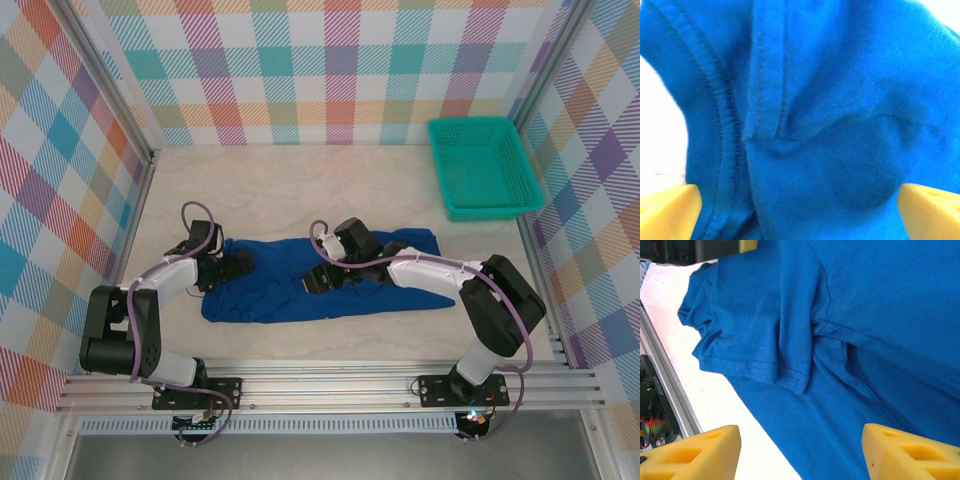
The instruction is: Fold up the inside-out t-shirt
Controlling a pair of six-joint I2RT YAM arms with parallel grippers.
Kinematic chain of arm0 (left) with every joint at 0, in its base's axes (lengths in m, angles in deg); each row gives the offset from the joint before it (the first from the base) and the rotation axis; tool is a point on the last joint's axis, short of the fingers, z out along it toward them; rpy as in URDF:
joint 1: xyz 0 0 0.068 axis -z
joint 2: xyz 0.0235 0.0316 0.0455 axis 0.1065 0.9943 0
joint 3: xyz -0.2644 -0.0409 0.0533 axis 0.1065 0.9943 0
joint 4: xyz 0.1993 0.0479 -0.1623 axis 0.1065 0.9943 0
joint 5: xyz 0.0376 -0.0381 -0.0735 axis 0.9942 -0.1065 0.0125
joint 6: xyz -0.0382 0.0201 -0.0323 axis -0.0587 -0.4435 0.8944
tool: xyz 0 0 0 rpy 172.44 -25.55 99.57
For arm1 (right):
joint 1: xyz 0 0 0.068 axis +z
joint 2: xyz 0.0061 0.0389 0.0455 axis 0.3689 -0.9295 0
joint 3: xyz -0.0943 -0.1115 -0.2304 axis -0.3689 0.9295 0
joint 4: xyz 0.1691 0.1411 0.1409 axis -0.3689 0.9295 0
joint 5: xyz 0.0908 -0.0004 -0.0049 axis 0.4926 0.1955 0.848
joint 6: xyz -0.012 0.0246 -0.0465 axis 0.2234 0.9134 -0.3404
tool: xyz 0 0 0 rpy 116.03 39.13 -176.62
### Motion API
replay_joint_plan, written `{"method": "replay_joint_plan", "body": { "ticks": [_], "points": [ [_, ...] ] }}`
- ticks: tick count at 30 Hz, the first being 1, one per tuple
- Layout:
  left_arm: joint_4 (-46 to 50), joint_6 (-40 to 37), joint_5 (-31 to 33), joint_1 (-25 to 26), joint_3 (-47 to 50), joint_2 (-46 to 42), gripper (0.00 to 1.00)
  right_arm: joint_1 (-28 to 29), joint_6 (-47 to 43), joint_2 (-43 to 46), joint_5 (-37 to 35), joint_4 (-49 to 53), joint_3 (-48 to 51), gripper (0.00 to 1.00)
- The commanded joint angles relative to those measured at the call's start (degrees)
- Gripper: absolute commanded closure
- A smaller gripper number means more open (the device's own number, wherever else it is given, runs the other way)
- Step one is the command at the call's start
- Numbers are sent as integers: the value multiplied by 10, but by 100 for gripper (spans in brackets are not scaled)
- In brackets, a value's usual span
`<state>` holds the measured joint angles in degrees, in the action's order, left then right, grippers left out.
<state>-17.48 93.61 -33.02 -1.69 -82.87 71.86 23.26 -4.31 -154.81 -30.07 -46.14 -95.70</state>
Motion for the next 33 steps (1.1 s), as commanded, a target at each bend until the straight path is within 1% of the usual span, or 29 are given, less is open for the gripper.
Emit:
{"method": "replay_joint_plan", "body": {
  "ticks": [1, 5, 8, 14, 15, 17, 21, 27, 31, 33],
  "points": [
    [16, -15, -35, 5, -18, 27, 0, -2, 6, 16, 19, -27, 9, 35],
    [19, -16, -44, 8, -22, 38, 1, -3, 11, 17, 21, -31, 11, 36],
    [32, -22, -22, 16, -28, 19, 3, -3, 15, 11, 22, -31, 10, 36],
    [54, -1, 87, 17, -25, -83, 4, -3, 18, -2, 27, -27, -1, 37],
    [53, 2, 107, 17, -22, -94, 4, -2, 18, -4, 28, -27, -3, 37],
    [49, 1, 122, 12, -19, -93, 3, -3, 19, -9, 30, -27, -6, 37],
    [50, -2, 97, 6, -36, -35, 1, -3, 19, -15, 34, -25, -10, 37],
    [21, -1, 12, 8, -48, 26, 0, -3, 17, -10, 22, -17, -5, 37],
    [10, 3, -25, 19, -47, 54, 4, -3, 18, -11, 22, -20, -2, 37],
    [7, 6, -32, 34, -44, 59, 8, -3, 18, -13, 22, -20, -2, 37]
  ]
}}
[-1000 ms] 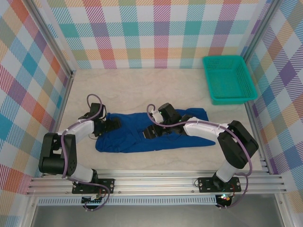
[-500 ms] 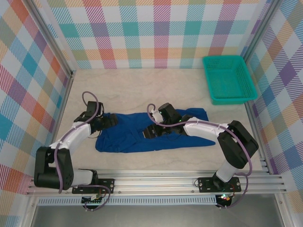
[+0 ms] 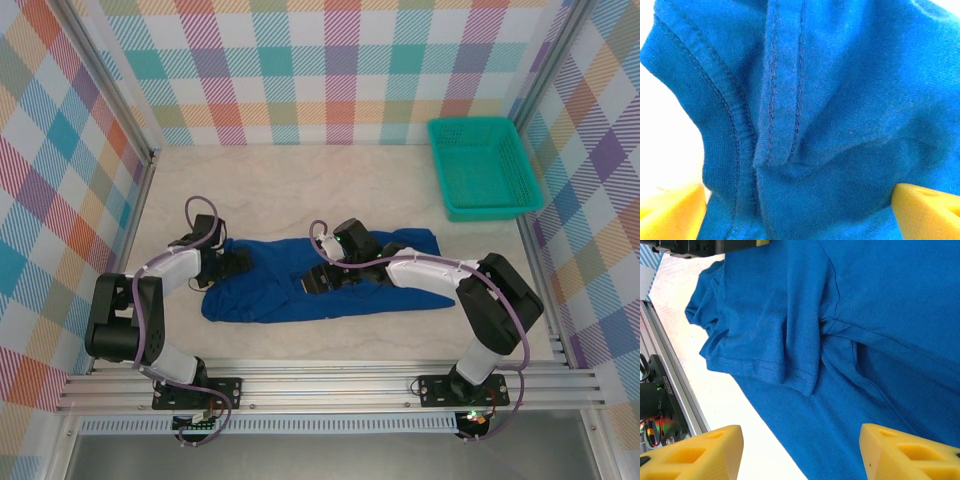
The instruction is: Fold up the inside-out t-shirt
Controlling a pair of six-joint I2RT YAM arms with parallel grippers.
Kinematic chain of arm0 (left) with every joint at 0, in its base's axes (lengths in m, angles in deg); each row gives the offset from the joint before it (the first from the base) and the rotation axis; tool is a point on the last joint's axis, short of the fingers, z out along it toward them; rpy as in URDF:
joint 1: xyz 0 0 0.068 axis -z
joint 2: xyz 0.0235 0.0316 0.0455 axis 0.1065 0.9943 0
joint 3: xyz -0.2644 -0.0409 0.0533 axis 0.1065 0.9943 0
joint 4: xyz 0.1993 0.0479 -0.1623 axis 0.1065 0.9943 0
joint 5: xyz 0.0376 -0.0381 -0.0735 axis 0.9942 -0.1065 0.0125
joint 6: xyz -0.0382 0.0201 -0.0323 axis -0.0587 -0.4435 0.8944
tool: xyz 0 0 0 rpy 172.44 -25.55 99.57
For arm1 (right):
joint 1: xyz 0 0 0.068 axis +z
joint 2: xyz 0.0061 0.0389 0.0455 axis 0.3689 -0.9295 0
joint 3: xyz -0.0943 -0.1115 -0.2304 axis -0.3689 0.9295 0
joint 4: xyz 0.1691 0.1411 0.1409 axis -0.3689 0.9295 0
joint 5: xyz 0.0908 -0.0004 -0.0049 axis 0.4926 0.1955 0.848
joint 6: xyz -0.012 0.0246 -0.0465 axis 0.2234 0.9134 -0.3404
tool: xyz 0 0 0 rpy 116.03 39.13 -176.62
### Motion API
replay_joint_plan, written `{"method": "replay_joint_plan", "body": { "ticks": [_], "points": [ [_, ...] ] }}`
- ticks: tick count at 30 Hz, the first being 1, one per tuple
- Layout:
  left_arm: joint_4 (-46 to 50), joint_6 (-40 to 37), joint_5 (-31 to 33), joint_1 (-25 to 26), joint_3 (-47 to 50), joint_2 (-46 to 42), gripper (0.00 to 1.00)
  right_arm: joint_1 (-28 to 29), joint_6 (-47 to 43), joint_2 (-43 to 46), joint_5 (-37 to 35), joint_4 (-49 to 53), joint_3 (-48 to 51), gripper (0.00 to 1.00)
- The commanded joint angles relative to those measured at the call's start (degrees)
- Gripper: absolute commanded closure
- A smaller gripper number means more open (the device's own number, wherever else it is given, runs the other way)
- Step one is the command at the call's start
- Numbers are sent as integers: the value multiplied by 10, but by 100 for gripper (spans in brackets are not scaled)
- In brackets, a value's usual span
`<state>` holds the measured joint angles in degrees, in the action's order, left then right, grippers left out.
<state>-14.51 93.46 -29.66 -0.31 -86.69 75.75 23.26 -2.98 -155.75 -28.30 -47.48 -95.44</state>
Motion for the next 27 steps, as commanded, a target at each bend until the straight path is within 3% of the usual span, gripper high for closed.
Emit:
{"method": "replay_joint_plan", "body": {
  "ticks": [1, 13, 20, 22, 27],
  "points": [
    [-24, 10, -68, 27, -4, 21, 10, -3, 4, -4, 4, -7, -5, 37],
    [-45, 26, -91, 65, 13, 8, 40, -3, 5, -16, 5, -8, -9, 38],
    [-37, 24, -69, 66, 13, 8, 80, -3, 0, -10, -5, 7, -14, 38],
    [-26, 23, -45, 65, 8, -3, 97, -5, -6, -3, -12, 18, -17, 38],
    [10, 42, 33, 50, -8, -36, 100, -18, -22, 28, -34, 44, -21, 38]
  ]
}}
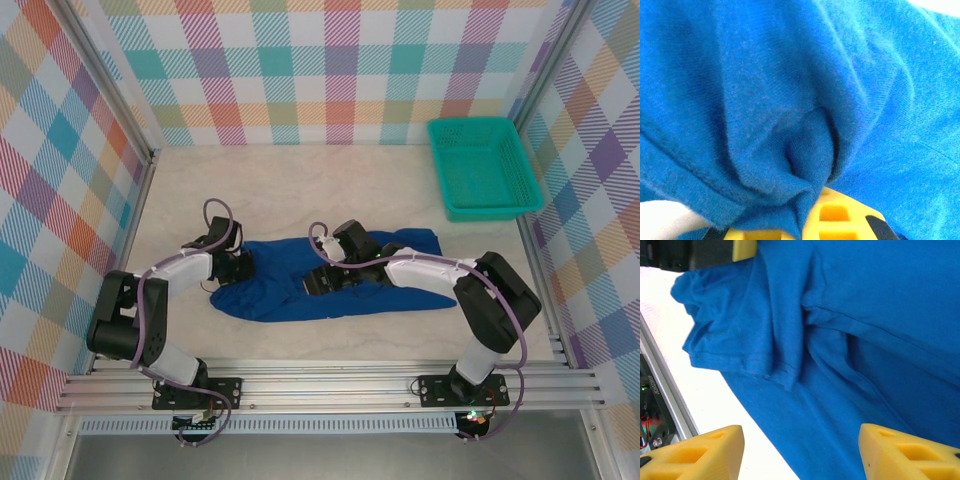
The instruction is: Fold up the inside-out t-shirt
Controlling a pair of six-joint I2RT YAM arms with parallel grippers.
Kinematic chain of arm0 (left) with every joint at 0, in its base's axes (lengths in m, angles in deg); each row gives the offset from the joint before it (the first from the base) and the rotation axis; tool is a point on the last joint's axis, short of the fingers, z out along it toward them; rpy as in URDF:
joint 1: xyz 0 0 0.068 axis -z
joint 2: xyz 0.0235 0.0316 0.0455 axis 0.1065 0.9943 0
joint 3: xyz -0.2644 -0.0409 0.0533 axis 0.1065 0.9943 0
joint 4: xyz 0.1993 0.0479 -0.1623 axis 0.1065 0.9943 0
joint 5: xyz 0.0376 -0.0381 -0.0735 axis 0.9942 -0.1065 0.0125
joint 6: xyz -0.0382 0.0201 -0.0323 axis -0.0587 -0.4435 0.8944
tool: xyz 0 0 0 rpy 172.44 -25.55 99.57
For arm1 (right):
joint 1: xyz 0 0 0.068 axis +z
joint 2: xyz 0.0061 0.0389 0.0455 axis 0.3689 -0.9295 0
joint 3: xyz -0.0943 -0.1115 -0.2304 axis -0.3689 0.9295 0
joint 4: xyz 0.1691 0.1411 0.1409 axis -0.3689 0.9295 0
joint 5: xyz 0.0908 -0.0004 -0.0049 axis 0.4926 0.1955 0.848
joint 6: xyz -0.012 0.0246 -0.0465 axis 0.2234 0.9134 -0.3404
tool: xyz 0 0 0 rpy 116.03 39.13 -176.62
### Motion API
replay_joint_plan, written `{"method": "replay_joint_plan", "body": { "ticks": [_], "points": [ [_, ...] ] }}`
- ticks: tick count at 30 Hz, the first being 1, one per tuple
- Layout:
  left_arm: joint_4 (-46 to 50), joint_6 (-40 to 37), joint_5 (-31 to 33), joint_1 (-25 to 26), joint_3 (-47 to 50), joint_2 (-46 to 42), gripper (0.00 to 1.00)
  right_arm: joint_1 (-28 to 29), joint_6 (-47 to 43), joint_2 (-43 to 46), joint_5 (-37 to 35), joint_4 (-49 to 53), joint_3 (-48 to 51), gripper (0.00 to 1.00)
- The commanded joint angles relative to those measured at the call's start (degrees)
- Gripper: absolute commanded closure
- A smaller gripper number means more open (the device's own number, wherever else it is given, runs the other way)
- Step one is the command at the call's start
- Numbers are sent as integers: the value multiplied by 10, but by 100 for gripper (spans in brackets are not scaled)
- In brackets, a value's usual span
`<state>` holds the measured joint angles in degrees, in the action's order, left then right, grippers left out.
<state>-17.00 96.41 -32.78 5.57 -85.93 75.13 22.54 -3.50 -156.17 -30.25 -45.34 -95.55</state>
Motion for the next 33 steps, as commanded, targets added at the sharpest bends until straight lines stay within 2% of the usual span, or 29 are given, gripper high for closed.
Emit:
{"method": "replay_joint_plan", "body": {
  "ticks": [1, 4, 9, 10, 14, 19, 25, 28, 33],
  "points": [
    [47, 16, 82, -16, -21, -36, 100, -16, -21, 39, -20, 28, -19, 38],
    [107, 16, 169, -39, -54, -55, 100, -38, -29, 61, -37, 48, -14, 38],
    [235, -21, 380, -68, -142, -66, 100, -85, -26, 104, -41, 57, 19, 38],
    [257, -23, 403, -69, -160, -65, 100, -93, -26, 111, -41, 58, 26, 38],
    [315, -29, 403, -47, -235, -35, 100, -126, -31, 140, -46, 61, 54, 37],
    [406, -7, 394, 72, -354, 23, 100, -147, -31, 147, -56, 67, 71, 37],
    [472, 10, 331, 198, -501, 150, 100, -155, -22, 143, -54, 62, 85, 37],
    [480, 10, 306, 232, -549, 216, 100, -158, -17, 148, -53, 60, 92, 37],
    [493, -5, 286, 262, -610, 291, 100, -160, -13, 151, -52, 61, 101, 37]
  ]
}}
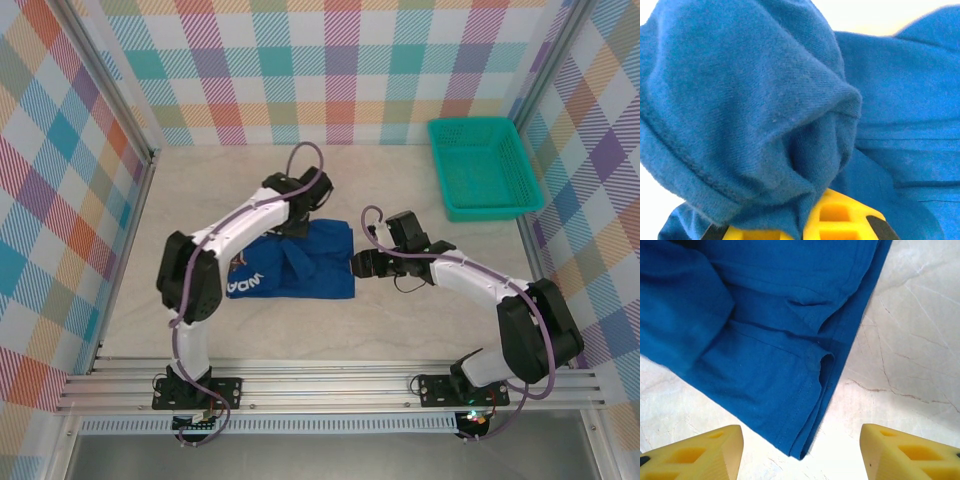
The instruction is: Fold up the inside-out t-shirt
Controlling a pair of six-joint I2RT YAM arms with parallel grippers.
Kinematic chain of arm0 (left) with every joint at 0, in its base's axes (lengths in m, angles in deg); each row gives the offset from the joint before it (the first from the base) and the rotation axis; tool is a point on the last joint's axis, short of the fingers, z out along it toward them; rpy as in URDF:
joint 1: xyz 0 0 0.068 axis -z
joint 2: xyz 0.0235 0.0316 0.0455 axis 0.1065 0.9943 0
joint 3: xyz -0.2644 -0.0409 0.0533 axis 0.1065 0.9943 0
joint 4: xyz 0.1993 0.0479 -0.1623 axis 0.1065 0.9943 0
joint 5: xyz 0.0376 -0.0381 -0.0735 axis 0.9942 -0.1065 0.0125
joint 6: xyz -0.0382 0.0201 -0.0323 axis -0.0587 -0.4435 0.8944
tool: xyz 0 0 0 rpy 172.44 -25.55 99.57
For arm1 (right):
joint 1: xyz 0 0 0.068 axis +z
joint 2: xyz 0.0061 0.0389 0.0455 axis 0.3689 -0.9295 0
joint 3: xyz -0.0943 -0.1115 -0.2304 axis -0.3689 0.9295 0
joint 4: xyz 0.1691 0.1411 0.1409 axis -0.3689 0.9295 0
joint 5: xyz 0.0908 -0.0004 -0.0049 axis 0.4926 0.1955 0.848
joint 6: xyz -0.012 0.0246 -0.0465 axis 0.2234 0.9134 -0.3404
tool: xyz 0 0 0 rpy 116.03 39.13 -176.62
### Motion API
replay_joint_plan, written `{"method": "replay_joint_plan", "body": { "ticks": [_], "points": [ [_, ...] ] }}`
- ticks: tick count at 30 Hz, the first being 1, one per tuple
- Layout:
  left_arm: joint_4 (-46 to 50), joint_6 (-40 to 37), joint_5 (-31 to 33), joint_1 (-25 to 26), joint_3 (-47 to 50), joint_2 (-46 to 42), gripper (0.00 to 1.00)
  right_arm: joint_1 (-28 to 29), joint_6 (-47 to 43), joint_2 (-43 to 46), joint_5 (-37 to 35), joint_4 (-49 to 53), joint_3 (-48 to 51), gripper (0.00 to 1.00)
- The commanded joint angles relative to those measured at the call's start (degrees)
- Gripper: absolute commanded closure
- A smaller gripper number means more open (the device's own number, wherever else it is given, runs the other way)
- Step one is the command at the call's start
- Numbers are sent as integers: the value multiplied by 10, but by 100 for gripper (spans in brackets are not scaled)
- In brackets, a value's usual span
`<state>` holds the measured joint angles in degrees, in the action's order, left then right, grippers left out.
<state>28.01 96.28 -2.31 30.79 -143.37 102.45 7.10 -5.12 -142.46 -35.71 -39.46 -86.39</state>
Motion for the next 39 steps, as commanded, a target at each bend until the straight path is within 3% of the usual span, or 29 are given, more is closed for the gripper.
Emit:
{"method": "replay_joint_plan", "body": {
  "ticks": [1, 23, 36, 38, 39],
  "points": [
    [45, -8, -21, 14, -43, 24, 100, -5, 4, 14, 2, 2, 10, 37],
    [48, -42, -76, 40, -58, -32, 100, -8, 14, -10, -2, 11, 9, 37],
    [-49, -28, -238, 51, -68, 63, 100, -24, 33, 2, -43, 29, 25, 37],
    [-49, -27, -241, 51, -73, 80, 87, -26, 39, 11, -49, 29, 32, 37],
    [-50, -26, -241, 51, -76, 86, 75, -27, 40, 16, -55, 29, 35, 37]
  ]
}}
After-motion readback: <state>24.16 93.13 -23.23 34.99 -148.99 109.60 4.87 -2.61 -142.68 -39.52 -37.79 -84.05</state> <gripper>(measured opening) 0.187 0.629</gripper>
